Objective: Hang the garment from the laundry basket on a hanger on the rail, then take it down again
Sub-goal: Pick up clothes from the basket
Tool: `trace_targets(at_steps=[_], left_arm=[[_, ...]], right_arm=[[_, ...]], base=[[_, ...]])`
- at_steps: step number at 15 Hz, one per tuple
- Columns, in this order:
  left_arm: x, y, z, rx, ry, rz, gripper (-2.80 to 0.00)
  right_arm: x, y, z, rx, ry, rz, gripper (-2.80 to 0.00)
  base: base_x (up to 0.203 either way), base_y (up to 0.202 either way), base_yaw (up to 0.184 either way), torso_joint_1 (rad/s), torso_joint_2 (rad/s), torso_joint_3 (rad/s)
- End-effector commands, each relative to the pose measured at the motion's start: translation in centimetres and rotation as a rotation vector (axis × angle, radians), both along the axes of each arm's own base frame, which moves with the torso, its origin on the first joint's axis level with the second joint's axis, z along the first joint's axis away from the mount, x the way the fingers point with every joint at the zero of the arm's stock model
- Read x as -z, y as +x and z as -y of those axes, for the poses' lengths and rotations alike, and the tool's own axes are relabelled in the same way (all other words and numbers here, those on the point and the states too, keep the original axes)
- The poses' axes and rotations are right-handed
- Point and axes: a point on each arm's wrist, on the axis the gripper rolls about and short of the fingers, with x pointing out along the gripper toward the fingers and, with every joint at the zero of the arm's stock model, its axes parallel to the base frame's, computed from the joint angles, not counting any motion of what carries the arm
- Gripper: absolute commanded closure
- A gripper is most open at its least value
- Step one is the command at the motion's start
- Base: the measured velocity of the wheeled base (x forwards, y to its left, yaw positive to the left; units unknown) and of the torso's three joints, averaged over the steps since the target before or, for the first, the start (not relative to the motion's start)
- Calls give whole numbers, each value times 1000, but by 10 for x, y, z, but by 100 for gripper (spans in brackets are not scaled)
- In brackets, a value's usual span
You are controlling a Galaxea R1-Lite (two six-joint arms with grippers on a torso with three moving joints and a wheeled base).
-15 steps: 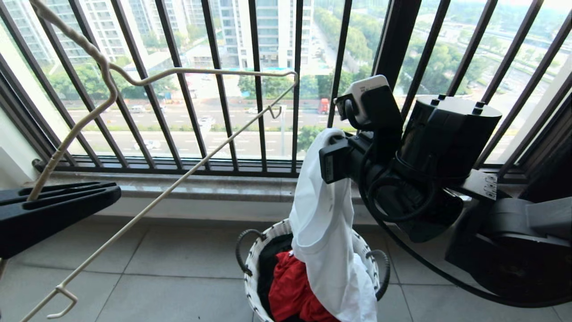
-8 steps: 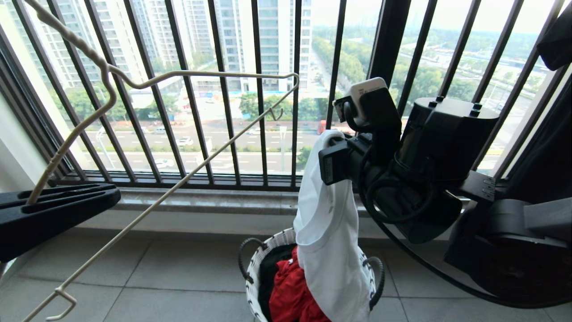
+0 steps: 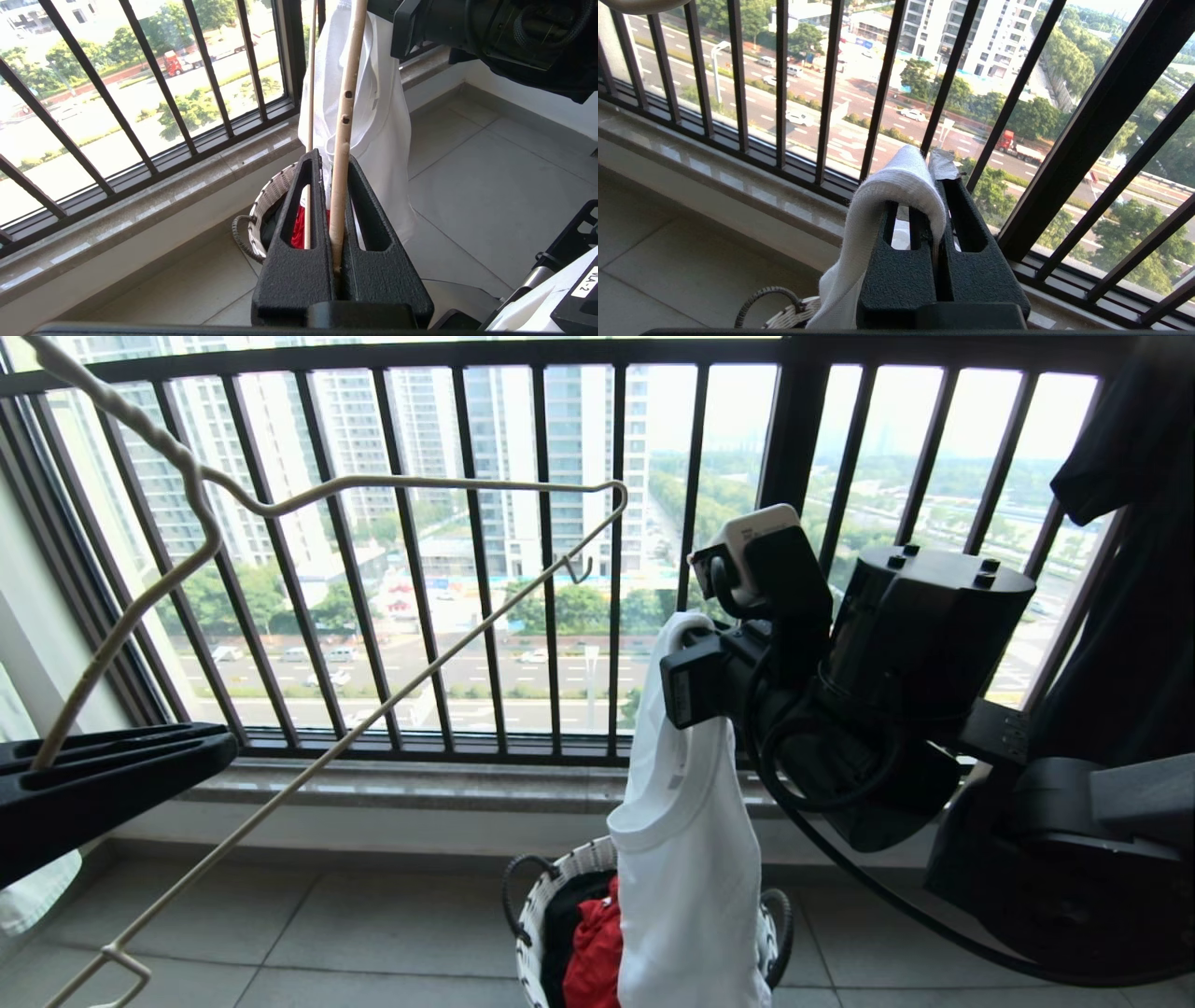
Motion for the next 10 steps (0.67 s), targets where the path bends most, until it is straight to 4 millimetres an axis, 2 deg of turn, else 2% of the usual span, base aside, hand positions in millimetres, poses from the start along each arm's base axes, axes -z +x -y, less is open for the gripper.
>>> trace_targets(at_steps=[1, 10], left_arm=[[1, 0, 0, -2, 9, 2, 0], [12, 5, 5, 7, 68, -17, 0]], right_arm=[[0, 1, 0, 5, 0, 2, 0], [-1, 4, 4, 19, 4, 6, 0]], base=[[0, 0, 0, 0, 2, 69], [0, 0, 0, 0, 0, 4]])
